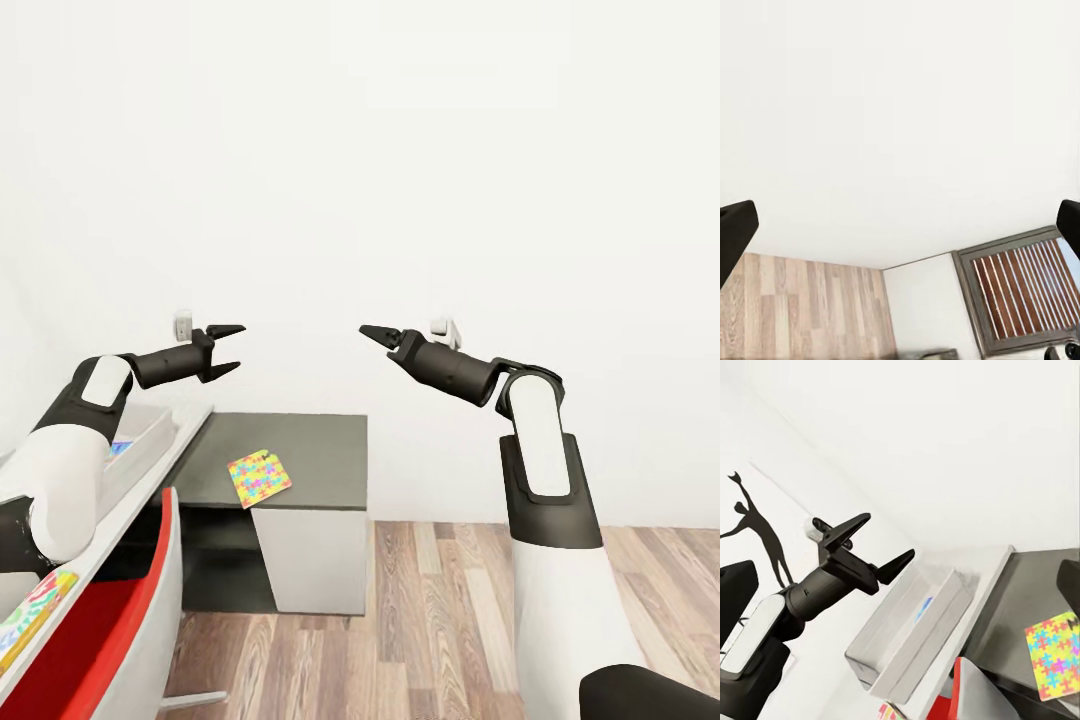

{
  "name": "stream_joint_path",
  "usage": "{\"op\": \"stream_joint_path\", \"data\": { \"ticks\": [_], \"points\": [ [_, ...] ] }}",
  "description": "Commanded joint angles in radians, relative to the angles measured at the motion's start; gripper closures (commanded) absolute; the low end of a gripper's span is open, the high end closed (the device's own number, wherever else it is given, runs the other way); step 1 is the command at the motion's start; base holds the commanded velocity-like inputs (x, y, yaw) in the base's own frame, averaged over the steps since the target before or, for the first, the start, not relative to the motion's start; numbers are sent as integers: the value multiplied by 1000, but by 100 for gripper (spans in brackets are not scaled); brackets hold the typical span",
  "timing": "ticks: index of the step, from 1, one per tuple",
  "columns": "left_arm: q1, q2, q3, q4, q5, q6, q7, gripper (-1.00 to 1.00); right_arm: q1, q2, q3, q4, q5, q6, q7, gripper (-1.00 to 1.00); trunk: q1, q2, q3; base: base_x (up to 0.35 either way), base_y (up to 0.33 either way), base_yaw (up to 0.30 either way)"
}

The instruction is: Put all the toys in the child's room - the three board games (two on the bed and one on the table), the two jigsaw puzzles on the table, and the tennis ball on the table - inside the toy box on the table in the child's room.

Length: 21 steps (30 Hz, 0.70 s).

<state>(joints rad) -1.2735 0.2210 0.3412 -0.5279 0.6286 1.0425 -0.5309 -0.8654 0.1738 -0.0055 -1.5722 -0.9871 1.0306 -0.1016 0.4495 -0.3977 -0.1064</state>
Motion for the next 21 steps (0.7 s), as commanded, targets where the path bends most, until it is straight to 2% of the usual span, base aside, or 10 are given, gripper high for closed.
{"op": "stream_joint_path", "data": {
  "ticks": [1,6,15,21],
  "points": [
    [-1,0,5,1,-9,5,-8,-100,-1,1,-1,0,-11,3,-10,-100,0,-2,-1,-134,0,-257],
    [-1,0,5,0,-10,5,-8,-100,-1,1,-1,0,-10,4,-10,-100,0,-2,3,-105,0,-257],
    [-1,0,5,0,-10,5,-8,-100,-1,1,-1,0,-9,4,-10,-100,0,-2,10,-14,0,-257],
    [-1,0,5,0,-10,5,-8,-100,-1,-14,-1,2,-9,2,-9,-100,0,-2,15,-1,0,-257]
  ]
}}
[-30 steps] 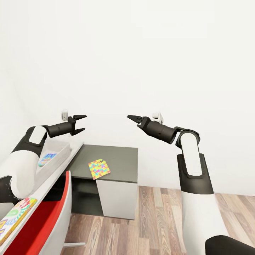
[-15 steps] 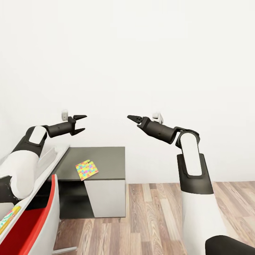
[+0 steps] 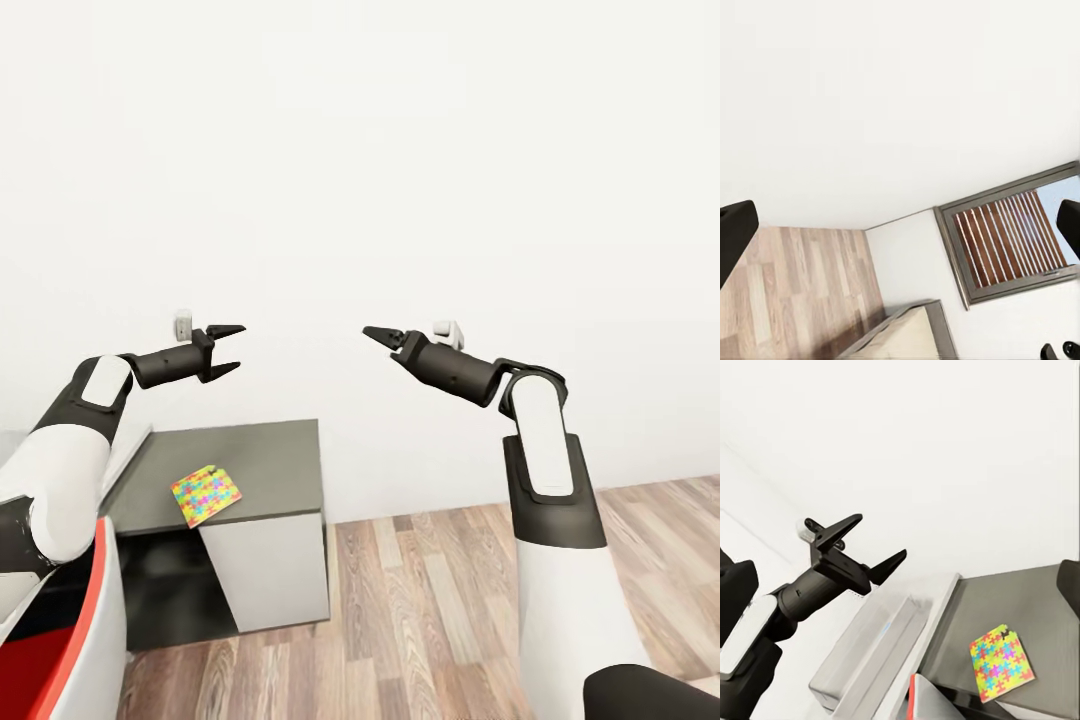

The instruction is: Put all the toys in the child's room - the three board games (two on the bed and one on the table), the two jigsaw puzzles on the table, and the tennis ball on the table - inside the toy box on the table in the child's room.

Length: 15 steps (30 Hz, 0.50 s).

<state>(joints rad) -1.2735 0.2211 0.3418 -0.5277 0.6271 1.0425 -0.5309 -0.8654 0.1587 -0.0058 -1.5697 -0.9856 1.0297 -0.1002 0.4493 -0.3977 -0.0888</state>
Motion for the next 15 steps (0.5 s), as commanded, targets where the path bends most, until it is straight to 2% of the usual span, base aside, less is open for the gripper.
{"op": "stream_joint_path", "data": {
  "ticks": [1,15],
  "points": [
    [-1,0,5,0,-9,5,-8,-100,-1,0,-1,0,-10,3,-10,-100,1,-2,-1,0,0,-257],
    [0,-1,4,0,-11,4,-8,-100,1,-8,-9,7,-9,4,-10,-100,1,-2,10,0,0,-257]
  ]
}}
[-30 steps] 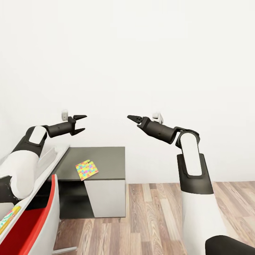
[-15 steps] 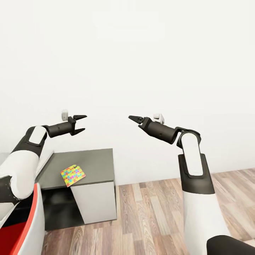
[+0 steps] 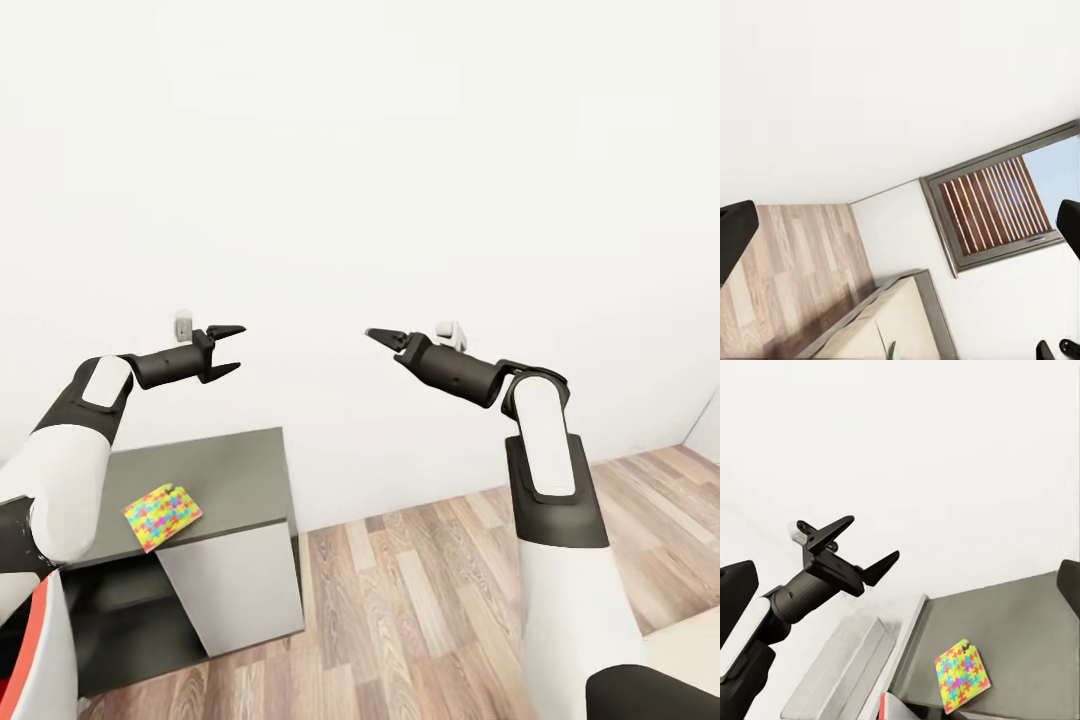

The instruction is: Put all the toys in the child's room - the three board games (two on the bed and one on the table), the two jigsaw puzzles on the table, and the tennis ball on the table - inside the toy box on the table in the child's room.

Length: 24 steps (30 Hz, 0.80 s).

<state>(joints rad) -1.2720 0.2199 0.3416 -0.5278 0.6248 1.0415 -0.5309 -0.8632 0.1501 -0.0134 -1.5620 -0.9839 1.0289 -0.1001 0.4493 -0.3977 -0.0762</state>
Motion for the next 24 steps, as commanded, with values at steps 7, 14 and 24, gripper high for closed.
{"op": "stream_joint_path", "data": {
  "ticks": [7,14,24],
  "points": [
    [-1,0,5,0,-10,5,-8,-100,23,-31,-34,2,-12,6,-9,-100,1,-2,4,0,0,-257],
    [7,-3,4,0,-11,5,-7,-100,67,-69,-82,2,-24,7,6,-100,1,-2,9,0,0,-257],
    [33,-4,-38,1,-11,0,-6,-100,144,-124,-115,-13,-61,8,33,-100,1,-2,18,0,0,-257]
  ]
}}
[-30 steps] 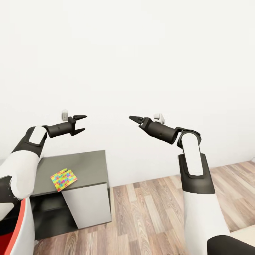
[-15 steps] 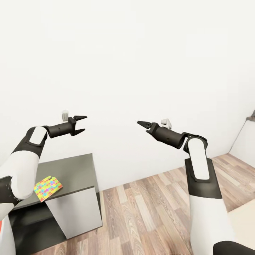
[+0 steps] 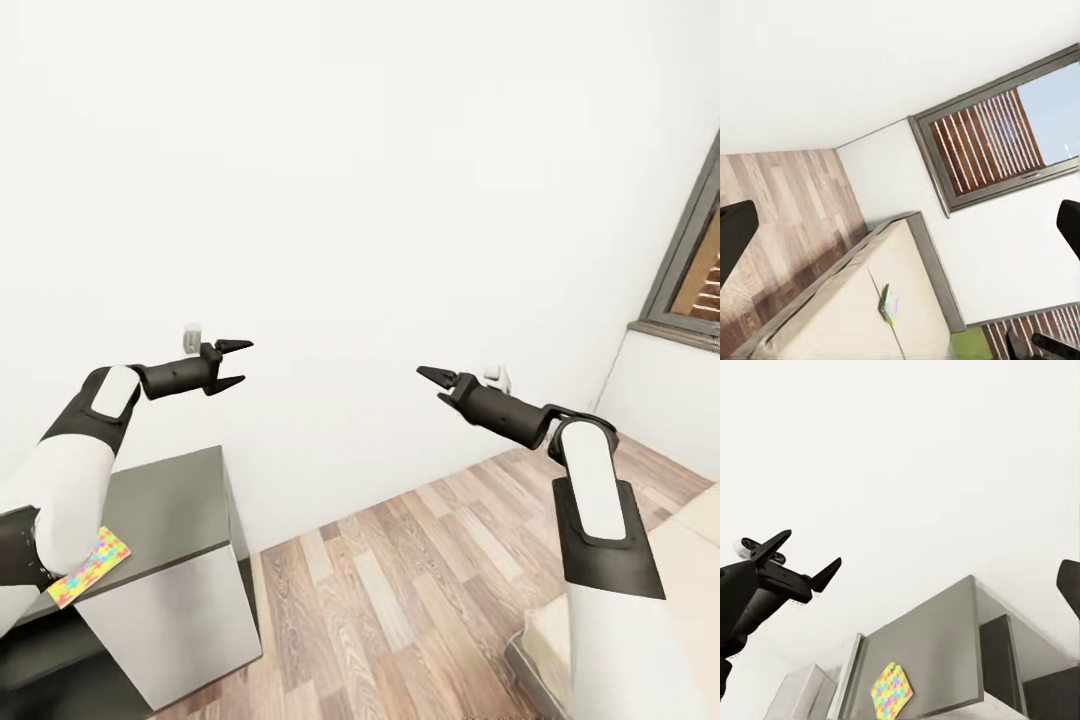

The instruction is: Put all the toys in the child's room - the three board games (two on the bed and one on the table), the two jigsaw puzzles on the table, and the tennis ball on the table - inside the toy box on the table in the child's room.

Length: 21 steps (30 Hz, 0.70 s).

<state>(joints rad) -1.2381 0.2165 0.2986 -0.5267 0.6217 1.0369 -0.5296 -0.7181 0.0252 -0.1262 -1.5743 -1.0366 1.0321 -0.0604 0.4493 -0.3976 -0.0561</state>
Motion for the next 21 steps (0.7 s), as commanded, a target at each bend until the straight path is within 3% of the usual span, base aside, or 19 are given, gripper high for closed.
{"op": "stream_joint_path", "data": {
  "ticks": [1,6,11,21],
  "points": [
    [2,0,3,0,-8,4,-7,-100,5,-6,-2,-1,-9,5,-6,-100,1,-2,-1,0,0,-257],
    [22,-5,0,0,-8,1,-7,-100,48,-50,-30,-5,-44,5,3,-100,1,-2,3,0,0,-257],
    [39,-12,-1,1,-9,-2,-7,-100,93,-71,-76,-6,-84,10,19,-100,1,-2,8,0,0,-256],
    [82,-44,-4,1,-12,-7,-5,-100,182,-113,-103,-6,-93,15,54,-100,1,-2,17,0,0,-254]
  ]
}}
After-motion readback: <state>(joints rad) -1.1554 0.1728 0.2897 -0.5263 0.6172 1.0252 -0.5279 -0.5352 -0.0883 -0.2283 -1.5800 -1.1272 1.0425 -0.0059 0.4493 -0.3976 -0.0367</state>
